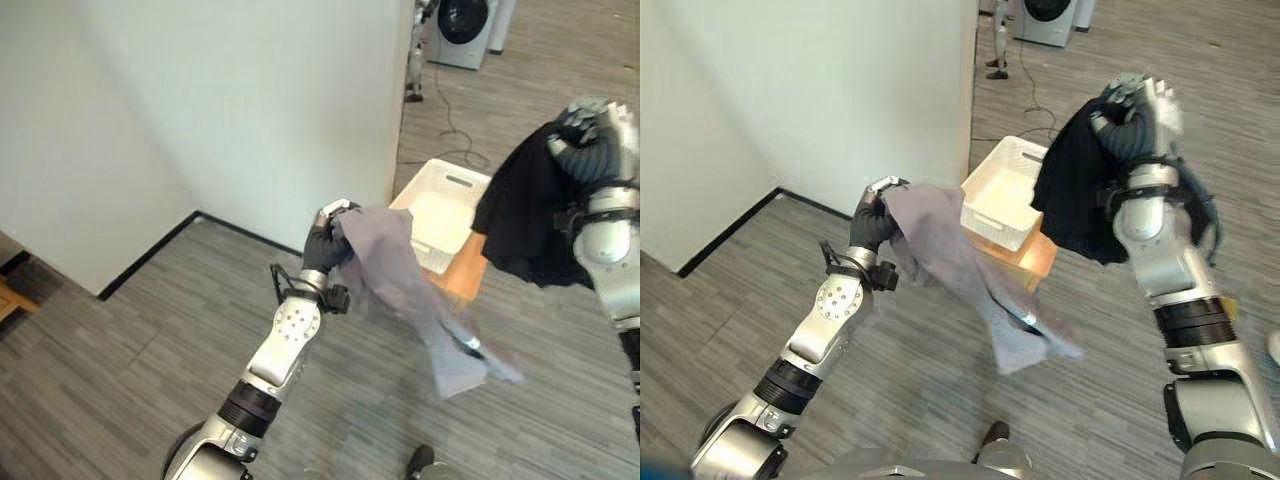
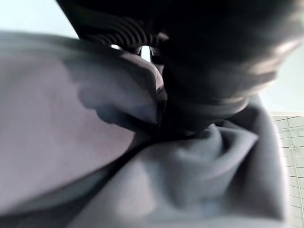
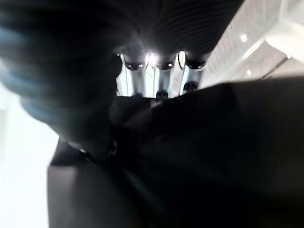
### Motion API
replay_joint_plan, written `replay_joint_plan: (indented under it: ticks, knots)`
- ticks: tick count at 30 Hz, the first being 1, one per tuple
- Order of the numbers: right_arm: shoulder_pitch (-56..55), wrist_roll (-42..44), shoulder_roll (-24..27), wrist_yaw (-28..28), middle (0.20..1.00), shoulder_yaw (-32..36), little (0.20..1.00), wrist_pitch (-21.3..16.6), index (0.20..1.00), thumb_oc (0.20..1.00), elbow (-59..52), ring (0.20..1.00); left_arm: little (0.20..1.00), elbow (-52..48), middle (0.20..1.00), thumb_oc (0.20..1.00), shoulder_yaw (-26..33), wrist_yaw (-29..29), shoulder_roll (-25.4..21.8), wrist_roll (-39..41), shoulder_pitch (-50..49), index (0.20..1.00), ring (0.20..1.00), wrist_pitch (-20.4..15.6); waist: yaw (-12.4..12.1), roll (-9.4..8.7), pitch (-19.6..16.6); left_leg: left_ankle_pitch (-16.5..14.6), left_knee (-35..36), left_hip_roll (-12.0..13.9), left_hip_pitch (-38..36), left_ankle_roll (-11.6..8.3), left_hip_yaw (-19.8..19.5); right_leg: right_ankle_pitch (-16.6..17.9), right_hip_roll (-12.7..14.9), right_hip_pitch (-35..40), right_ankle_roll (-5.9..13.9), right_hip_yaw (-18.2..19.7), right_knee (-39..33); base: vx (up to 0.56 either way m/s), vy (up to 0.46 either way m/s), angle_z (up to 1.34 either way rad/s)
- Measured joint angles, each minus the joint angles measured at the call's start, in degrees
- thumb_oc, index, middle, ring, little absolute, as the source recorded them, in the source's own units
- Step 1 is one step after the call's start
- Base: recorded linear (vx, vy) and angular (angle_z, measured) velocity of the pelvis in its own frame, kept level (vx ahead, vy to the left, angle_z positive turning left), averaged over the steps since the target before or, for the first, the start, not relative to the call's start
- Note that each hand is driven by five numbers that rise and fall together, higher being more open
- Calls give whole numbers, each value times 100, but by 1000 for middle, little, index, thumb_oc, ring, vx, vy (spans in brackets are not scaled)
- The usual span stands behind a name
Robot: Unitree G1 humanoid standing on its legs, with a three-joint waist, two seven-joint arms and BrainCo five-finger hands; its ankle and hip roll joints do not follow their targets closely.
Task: Pick up bed clothes into laundry basket.
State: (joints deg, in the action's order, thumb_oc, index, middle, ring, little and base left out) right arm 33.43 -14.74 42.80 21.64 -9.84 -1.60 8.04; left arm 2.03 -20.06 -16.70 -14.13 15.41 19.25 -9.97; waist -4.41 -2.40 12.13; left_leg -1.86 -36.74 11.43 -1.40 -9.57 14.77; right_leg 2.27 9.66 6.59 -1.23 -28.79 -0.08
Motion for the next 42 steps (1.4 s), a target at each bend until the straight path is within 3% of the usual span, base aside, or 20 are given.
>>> replay_joint_plan:
  ticks: [1,2,3,5,7,9,10,13,16,17,18,19,20,23,25,26,27,30,33,42]
  knots:
    - [18,-2,14,11,200,20,200,11,200,200,-18,200,200,-55,200,200,-24,-7,49,7,78,200,200,-19,70,-62,13,-94,-500,-99,654,-21,-388,-173,43,-15,-70,263,-61,295,42,-106]
    - [43,0,-2,8,200,-32,200,28,200,200,-6,200,200,-75,200,200,-85,-39,45,12,107,200,200,-52,-49,-110,41,-164,-152,-94,732,35,-349,-121,33,-25,-59,471,-138,294,115,-107]
    - [95,0,-6,-14,200,-208,200,32,200,200,13,200,200,-89,200,200,-131,-58,12,11,104,200,200,-75,-187,-143,58,-158,552,-103,718,44,-352,-85,-16,-18,-47,711,-229,314,65,-134]
    - [168,-5,-64,-104,200,-547,200,9,200,200,9,200,200,-78,200,200,-218,-70,20,7,62,200,200,-80,-244,-89,32,11,2914,-199,618,213,-990,-6,-206,139,81,1037,-527,334,-13,-119]
    - [169,-37,-62,-137,200,-688,200,-16,200,200,20,200,200,-9,200,200,-260,-90,73,6,-59,200,200,-86,-377,-1,37,228,4011,-592,623,301,-1633,-52,-235,203,253,1410,-583,285,-105,-105]
    - [211,-55,10,-176,200,-696,200,-19,200,200,15,200,200,5,200,200,-282,-101,115,5,-141,200,200,-81,-429,296,20,96,4040,-760,641,289,-1694,-147,-403,366,504,1538,-597,205,-39,-79]
    - [202,-50,-71,-167,200,-724,200,-18,200,200,66,200,200,31,200,200,-277,-126,26,9,-165,200,200,-89,-532,260,22,546,3756,-703,650,306,-1648,-230,-383,477,702,1607,-553,357,38,-81]
    - [524,-52,-186,-180,200,-744,200,-22,200,200,251,200,200,-45,200,200,-237,-190,-300,28,-128,200,200,-88,-795,78,26,629,3856,-930,321,426,-1206,-402,-153,727,824,1461,-454,258,-3,-48]
    - [649,-110,-184,-162,200,-758,200,-26,200,200,325,200,200,-248,200,200,-101,-217,-353,140,-131,200,200,-115,-923,20,40,807,4048,-1215,27,903,-1053,-476,75,979,947,1092,-485,142,7,0]
    - [786,-167,-209,-171,200,-886,200,25,200,200,484,200,200,-222,200,200,-83,-230,-344,177,-124,200,200,-142,-1036,115,60,758,4062,-1099,-20,963,-929,-658,108,582,1218,1002,351,66,35,-24]
    - [833,-214,-210,-181,200,-943,200,66,200,200,512,200,200,-160,200,200,-134,-250,-268,195,-93,200,200,-143,-1025,205,99,718,4014,-1042,-19,989,-914,-677,127,214,1286,969,1175,29,24,5]
    - [891,-282,-204,-179,200,-964,200,131,200,200,642,200,200,-7,200,200,-293,-285,-201,196,81,200,200,-112,-843,323,292,596,3722,-887,-16,1130,-841,-589,300,-434,1596,1131,2777,13,-29,67]
    - [891,-287,-211,-205,200,-1011,200,201,200,200,685,200,200,24,200,200,-426,-277,-225,195,126,200,200,-115,-750,298,301,476,3797,-812,-142,1148,-823,-661,344,-677,1734,1131,3297,37,-76,63]
    - [1403,-289,-186,-203,200,-1095,200,208,200,200,841,200,200,51,200,200,-443,-329,-367,195,198,200,200,-135,-726,34,427,434,3873,-916,-271,1089,-908,-852,366,-1149,1599,1458,2980,35,-160,34]
    - [1666,-283,151,-125,200,-1060,200,190,200,200,659,200,200,23,200,200,-410,-326,-392,194,204,200,200,-131,-675,14,440,435,3966,-1069,-283,1083,-1104,-816,249,-1112,1127,1754,1672,70,-117,60]
    - [1782,-284,312,-87,200,-1041,200,177,200,200,658,200,200,8,200,200,-382,-322,-476,195,177,200,200,-136,-697,-61,428,421,4033,-1192,-399,1062,-1215,-220,186,-866,878,1796,651,146,-161,46]
    - [1850,-277,209,-83,200,-1046,200,159,200,200,859,200,200,20,200,200,-354,-318,-517,207,124,200,200,-138,-742,-105,402,384,4122,-1235,-580,1000,-1197,91,199,-676,719,1659,284,189,-164,22]
    - [1866,-272,37,-109,200,-1216,200,230,200,200,1471,200,200,2,200,200,-103,-283,-261,250,-280,200,200,-196,-955,29,257,191,4167,-960,-905,761,-1023,480,-151,-6,678,1501,-610,94,-82,-26]
    - [1884,-269,107,-198,200,-1383,200,279,200,200,1560,200,200,-3,200,200,-52,-234,-178,255,-343,200,200,-189,-981,31,239,175,4169,-782,-877,730,-1024,445,-353,-50,614,1458,-577,30,-47,-15]
    - [1878,-263,108,-349,200,-1402,200,369,200,200,2020,200,200,-5,200,200,-35,-91,-55,474,-373,200,200,-191,-988,151,142,162,4176,-797,-771,709,-1162,375,-315,-35,567,1163,-580,27,-15,14]
